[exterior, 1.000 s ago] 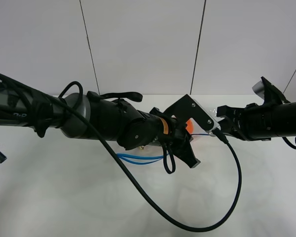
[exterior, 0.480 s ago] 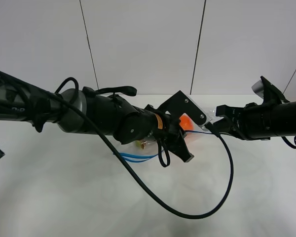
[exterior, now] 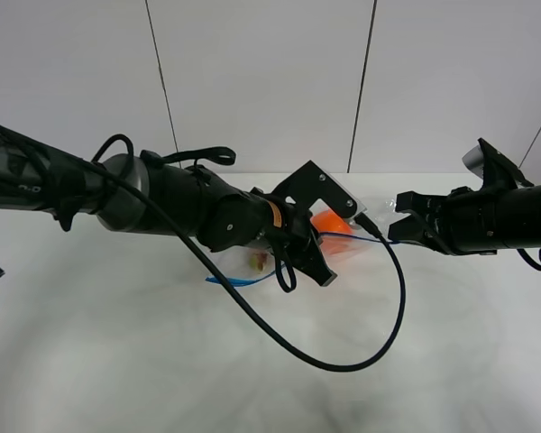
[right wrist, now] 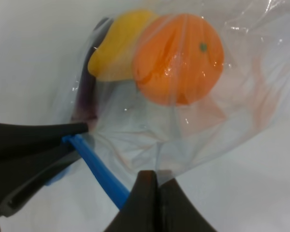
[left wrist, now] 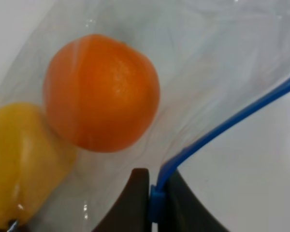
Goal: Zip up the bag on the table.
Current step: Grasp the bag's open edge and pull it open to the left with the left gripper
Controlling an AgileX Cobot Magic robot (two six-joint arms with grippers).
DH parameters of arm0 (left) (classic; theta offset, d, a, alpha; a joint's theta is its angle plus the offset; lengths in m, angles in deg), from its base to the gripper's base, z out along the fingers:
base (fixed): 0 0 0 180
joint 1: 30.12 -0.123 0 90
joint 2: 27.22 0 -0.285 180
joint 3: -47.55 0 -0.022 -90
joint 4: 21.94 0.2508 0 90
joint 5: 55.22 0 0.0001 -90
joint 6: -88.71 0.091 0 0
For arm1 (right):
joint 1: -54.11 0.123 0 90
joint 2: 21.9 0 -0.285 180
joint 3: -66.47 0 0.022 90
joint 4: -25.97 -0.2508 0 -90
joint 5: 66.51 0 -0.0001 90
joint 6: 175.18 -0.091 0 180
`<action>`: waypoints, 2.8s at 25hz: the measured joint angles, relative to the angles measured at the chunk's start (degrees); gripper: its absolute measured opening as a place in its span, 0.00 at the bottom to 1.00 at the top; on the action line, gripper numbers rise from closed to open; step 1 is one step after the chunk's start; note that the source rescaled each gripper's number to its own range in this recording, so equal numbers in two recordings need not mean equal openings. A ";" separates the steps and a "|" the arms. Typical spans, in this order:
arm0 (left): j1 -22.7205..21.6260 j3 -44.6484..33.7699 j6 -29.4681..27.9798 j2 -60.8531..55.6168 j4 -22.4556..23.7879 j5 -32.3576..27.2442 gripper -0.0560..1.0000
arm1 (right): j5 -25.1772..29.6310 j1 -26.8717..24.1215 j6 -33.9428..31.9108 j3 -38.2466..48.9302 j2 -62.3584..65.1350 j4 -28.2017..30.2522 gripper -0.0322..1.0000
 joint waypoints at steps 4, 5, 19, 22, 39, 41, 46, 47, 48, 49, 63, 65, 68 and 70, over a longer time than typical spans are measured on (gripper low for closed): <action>-1.13 0.00 0.11 0.00 0.00 -1.09 0.05 | 0.00 0.00 0.00 0.00 0.00 0.00 0.03; -1.53 0.00 0.21 0.00 0.00 -1.09 0.05 | 0.00 0.00 0.00 0.00 0.00 0.00 0.03; -5.53 0.00 2.90 0.00 -0.04 -3.83 0.05 | -0.25 0.00 0.00 0.00 0.00 0.00 0.03; -6.17 0.00 3.11 0.00 -0.04 -3.96 0.05 | -0.25 0.00 0.00 0.00 0.00 0.00 0.03; -10.32 0.00 5.06 0.00 -0.40 -5.17 0.05 | -0.04 0.00 0.00 0.00 0.00 0.00 0.03; -10.81 0.00 5.18 0.00 -0.45 -5.17 0.05 | -0.04 0.00 0.00 0.00 0.00 -0.05 0.03; -12.34 0.00 5.49 0.00 -0.67 -5.40 0.05 | 0.22 0.00 0.00 0.00 0.00 -0.22 0.03; -12.62 0.00 5.54 0.00 -0.67 -5.53 0.05 | 0.22 0.00 0.00 0.00 0.00 -0.22 0.03; -12.93 0.00 5.56 0.00 -0.71 -5.61 0.05 | 0.37 0.00 0.00 0.00 0.00 -0.29 0.03; -13.14 0.00 5.61 0.00 -0.79 -5.66 0.05 | 0.50 0.00 0.00 0.00 0.00 -0.29 0.03; -15.29 0.00 6.47 0.00 -0.42 -8.40 0.05 | 1.10 0.09 0.00 0.00 0.00 -0.45 0.03; -15.40 0.00 6.76 0.00 -0.42 -8.45 0.05 | 1.10 0.09 0.00 0.00 0.00 -0.39 0.03; -15.53 0.00 7.64 0.00 -0.36 -8.58 0.05 | 1.10 0.09 0.00 0.00 0.00 -0.24 0.03; -15.69 0.00 7.78 0.00 -0.36 -8.58 0.05 | 1.10 0.09 0.00 0.00 0.00 -0.24 0.03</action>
